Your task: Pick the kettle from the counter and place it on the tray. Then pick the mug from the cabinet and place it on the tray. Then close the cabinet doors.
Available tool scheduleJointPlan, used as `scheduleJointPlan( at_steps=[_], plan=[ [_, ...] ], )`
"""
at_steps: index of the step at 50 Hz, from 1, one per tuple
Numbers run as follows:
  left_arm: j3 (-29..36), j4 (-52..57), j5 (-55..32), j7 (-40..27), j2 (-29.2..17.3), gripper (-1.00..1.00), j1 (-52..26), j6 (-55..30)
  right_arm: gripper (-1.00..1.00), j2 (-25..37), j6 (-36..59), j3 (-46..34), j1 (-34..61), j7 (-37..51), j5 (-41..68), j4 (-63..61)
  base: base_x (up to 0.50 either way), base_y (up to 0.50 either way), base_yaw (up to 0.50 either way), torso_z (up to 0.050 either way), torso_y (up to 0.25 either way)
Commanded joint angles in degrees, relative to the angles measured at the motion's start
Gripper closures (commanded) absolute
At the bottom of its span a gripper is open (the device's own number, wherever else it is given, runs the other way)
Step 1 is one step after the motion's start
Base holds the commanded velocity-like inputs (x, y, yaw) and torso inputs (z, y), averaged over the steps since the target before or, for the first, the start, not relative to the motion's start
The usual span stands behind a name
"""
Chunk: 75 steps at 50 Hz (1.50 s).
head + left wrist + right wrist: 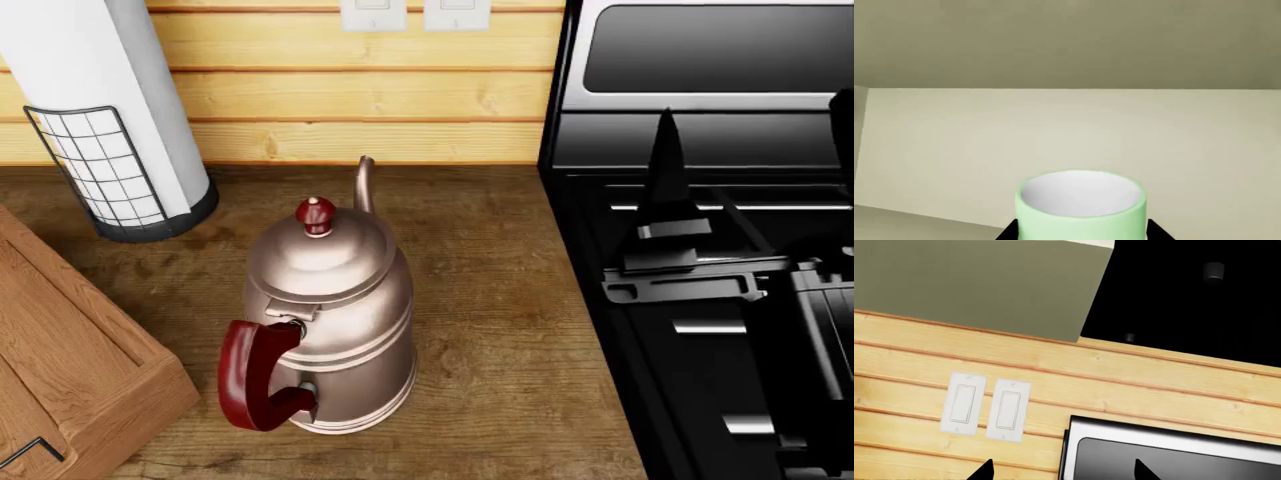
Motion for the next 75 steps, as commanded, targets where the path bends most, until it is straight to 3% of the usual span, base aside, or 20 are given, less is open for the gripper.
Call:
scheduleJointPlan(
  at_steps=[1,19,25,31,34,39,43,46,56,63,75],
  plan=[
    [-0.79,11.01,-2.2,-0.49,0.55,1.0,-0.32,-2.57,-1.0,-0.3,-0.89,-0.05,-0.28,0.32,1.93,0.15,-0.46,0.0,0.0,0.0,0.0],
    [-1.05,19.5,-2.78,2.28,0.42,1.0,-0.32,-9.45,-1.0,0.85,-0.96,-0.28,-0.16,1.38,1.29,-2.0,-0.41,0.0,0.0,0.0,0.0],
    [-4.21,30.05,-11.67,2.03,-0.04,1.0,-0.13,-17.98,-1.0,1.37,-1.83,-0.79,-0.53,1.68,-0.35,-2.33,0.0,0.0,0.0,0.0,0.0],
    [-11.0,58.61,-19.15,1.94,2.52,1.0,7.5,-38.73,-1.0,0.6,-2.68,-2.11,-1.99,2.11,-2.44,-2.17,0.0,0.0,0.0,0.0,0.0],
    [-14.51,60.83,-44.87,-21.55,-2.03,1.0,11.35,-39.62,-1.0,0.79,-3.36,-2.53,-2.62,2.12,-3.02,-2.04,0.0,0.0,0.0,0.0,0.0],
    [-15.21,63.75,-87.84,-63.88,-2.88,1.0,16.65,-38.35,-1.0,1.3,-3.56,-2.82,-2.41,2.33,-3.07,-1.94,0.0,0.0,0.0,0.0,0.0],
    [-9.95,70.08,-122.02,-75.9,-4.97,1.0,22.76,-32.2,-1.0,1.68,-4.26,-3.11,-2.97,2.24,-3.45,-1.7,0.0,0.0,0.0,0.0,0.0],
    [-7.16,76.02,-129.9,-80.45,-6.55,1.0,27.52,-27.48,-1.0,2.33,-4.53,-3.2,-3.08,2.11,-3.54,-1.71,0.0,0.0,0.0,0.0,0.0],
    [-3.74,91.01,-137.23,-81.34,-11.28,1.0,46.07,-20.67,-1.0,3.48,-5.14,-3.29,-3.15,2.72,-3.4,-0.95,0.0,0.0,0.0,0.0,0.0],
    [-6.98,93.64,-135.15,-77.82,-13.37,1.0,57.48,-24.05,-1.0,4.34,-5.61,-3.37,-3.33,2.79,-3.28,-0.29,0.0,0.0,0.0,0.0,0.0],
    [-11.59,93.63,-128.92,-72.3,-13.48,1.0,66.93,-30.3,-1.0,3.98,-5.53,-3.5,-3.55,2.7,-3.34,0.32,0.0,0.0,0.0,0.0,0.0]
  ],
)
